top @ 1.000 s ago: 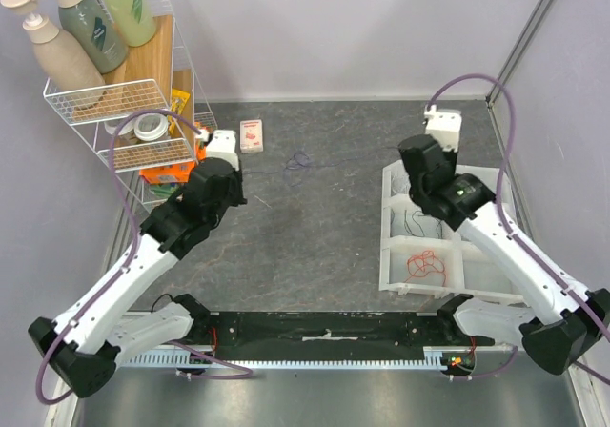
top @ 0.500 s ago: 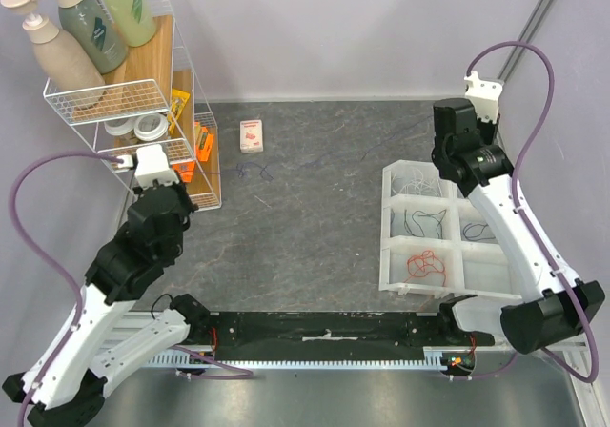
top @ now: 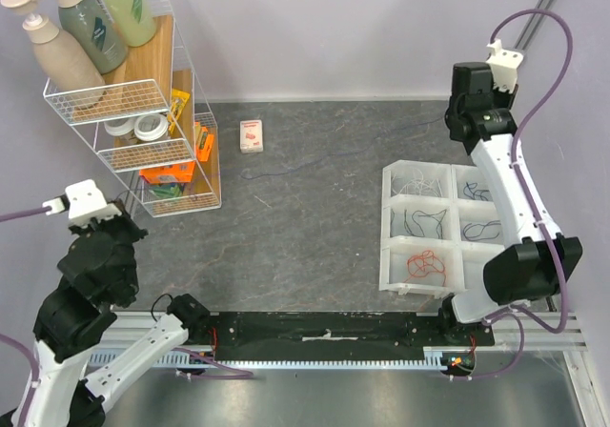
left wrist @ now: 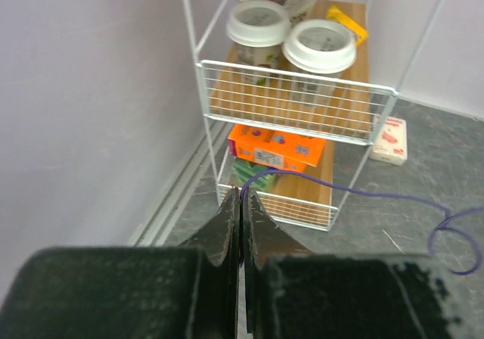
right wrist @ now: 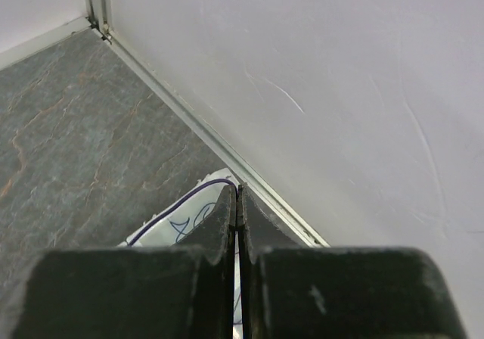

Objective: Untangle the cables

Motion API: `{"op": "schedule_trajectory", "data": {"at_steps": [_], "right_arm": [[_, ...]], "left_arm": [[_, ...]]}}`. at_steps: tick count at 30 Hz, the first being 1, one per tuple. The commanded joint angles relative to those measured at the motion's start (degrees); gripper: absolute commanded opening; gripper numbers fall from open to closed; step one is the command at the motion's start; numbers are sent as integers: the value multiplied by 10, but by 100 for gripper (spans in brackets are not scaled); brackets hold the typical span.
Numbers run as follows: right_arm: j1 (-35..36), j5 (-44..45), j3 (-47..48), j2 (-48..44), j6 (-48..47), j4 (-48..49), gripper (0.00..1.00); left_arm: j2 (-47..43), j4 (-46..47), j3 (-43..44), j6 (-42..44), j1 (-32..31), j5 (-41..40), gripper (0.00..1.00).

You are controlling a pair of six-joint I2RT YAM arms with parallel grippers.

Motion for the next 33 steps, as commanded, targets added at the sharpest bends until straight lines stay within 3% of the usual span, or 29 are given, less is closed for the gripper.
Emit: {"op": "schedule_trajectory", "data": {"at_steps": [1, 7, 12, 23, 27, 33], "right_arm": [[-62, -34, 58, 36, 41, 2, 0], [-142, -129, 121, 101, 81, -20, 0], [-148, -130, 173, 146, 36, -2, 0], [-166, -190, 171, 176, 13, 24, 0], [-130, -250, 160, 168, 16, 24, 0], [41, -371, 76, 116, -3, 53, 0]], "left_arm": [[-39, -9, 14, 73, -1, -69, 2], [-75, -23, 19, 96, -2, -95, 2], [-89, -45, 29, 106, -2, -118, 2], [-99, -64, 57, 168, -11, -144, 2], [-50, -25, 33, 147, -12, -52, 2], [69, 70, -25, 38, -11, 232, 2]]}}
